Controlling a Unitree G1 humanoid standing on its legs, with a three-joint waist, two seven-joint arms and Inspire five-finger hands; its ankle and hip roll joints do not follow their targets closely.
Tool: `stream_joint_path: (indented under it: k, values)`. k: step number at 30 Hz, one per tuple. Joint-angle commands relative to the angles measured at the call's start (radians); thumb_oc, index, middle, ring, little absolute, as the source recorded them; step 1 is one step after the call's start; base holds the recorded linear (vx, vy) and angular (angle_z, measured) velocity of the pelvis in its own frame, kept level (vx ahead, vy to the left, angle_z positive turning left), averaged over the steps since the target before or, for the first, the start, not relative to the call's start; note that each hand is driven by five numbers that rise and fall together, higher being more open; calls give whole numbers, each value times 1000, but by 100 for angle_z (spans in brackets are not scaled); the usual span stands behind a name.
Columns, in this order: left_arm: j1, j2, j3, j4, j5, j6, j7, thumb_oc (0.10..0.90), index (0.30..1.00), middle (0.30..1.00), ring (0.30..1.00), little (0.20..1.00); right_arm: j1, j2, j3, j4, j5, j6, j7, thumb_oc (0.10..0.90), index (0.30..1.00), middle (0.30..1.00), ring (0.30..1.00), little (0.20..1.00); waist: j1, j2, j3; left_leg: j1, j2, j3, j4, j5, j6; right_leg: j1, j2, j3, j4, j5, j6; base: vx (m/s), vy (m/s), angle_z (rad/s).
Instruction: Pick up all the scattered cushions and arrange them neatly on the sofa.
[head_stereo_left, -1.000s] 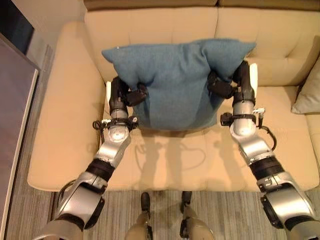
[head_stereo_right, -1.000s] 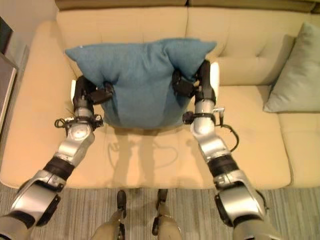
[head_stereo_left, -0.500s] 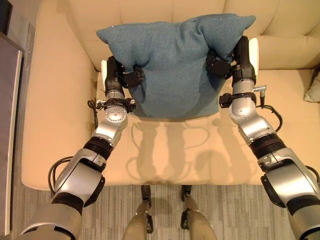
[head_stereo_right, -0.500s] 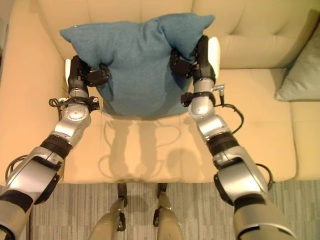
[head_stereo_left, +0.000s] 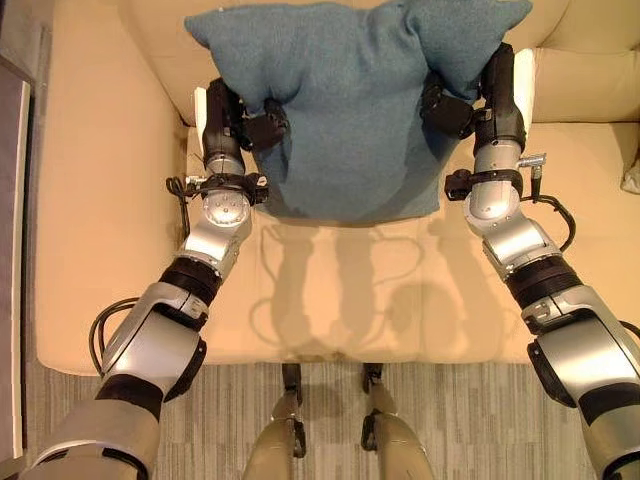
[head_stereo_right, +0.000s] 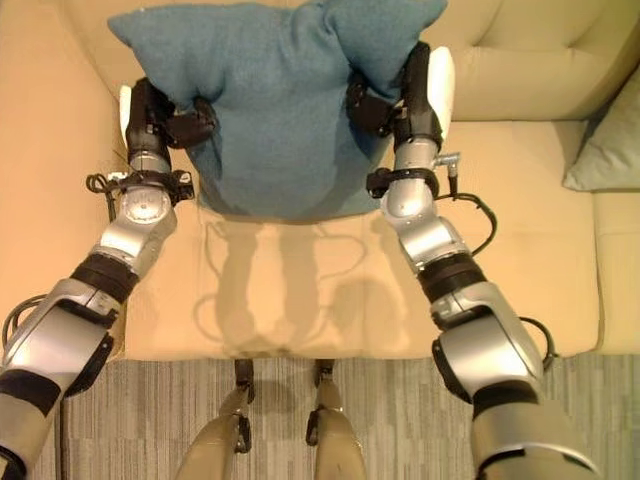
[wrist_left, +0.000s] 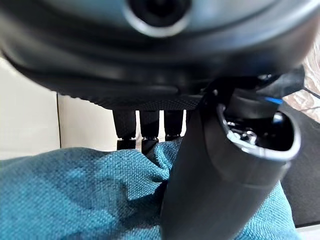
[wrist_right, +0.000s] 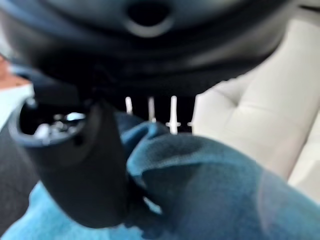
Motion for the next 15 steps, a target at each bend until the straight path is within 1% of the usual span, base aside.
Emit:
stream_joint_path:
  k: [1, 2, 3, 4, 8, 10, 15]
  values:
    - [-230, -10, -122, -46, 65, -179, -26, 400, 300, 300, 300, 300, -198, 45, 15, -27, -61, -148, -10, 400, 300, 300, 300, 300, 19, 12, -102, 119, -13, -31, -210, -13, -26, 37, 41, 15, 4, -89, 156, -8, -4, -10]
    - [-227, -7, -122, -33, 65, -176, -28, 471, 406, 406, 406, 406, -198, 45, 20, -17, -60, -144, -6, 400, 300, 300, 300, 300, 19, 12, -100, 118, -13, -30, -210, -12, -26, 35, 42, 16, 4, -88, 157, -6, -4, -53]
    - [-226, -4, -124, -24, 66, -172, -31, 549, 524, 524, 524, 524, -198, 43, 26, -5, -58, -140, 0, 522, 484, 484, 484, 484, 19, 13, -99, 116, -13, -30, -210, -11, -26, 34, 42, 16, 4, -88, 157, -9, 0, -54]
    - [-223, 0, -125, -12, 68, -168, -34, 800, 900, 900, 900, 900, -199, 44, 30, 10, -52, -136, 6, 800, 900, 900, 900, 900, 19, 14, -97, 115, -12, -30, -210, -10, -26, 32, 41, 18, 4, -86, 157, -9, -2, -19]
    - [-228, 32, -133, 55, 64, -150, -46, 800, 900, 900, 900, 900, -228, 15, 65, 92, -22, -120, 33, 800, 900, 900, 900, 900, 21, 13, -91, 107, -12, -30, -210, -4, -27, 24, 41, 17, 4, -81, 158, -4, -2, 5]
    - [-229, 40, -130, 62, 60, -149, -48, 800, 900, 900, 900, 900, -235, 5, 72, 107, -16, -116, 38, 800, 900, 900, 900, 900, 22, 12, -89, 107, -12, -29, -210, -4, -28, 23, 41, 15, 4, -81, 158, 0, 0, 0]
    - [-205, 131, -114, 73, 62, -142, -57, 800, 900, 900, 900, 900, -244, -92, 100, 143, 9, -105, 70, 800, 900, 900, 900, 900, 24, 10, -89, 110, -11, -28, -210, -3, -30, 27, 40, 8, 4, -80, 161, 2, -7, -1]
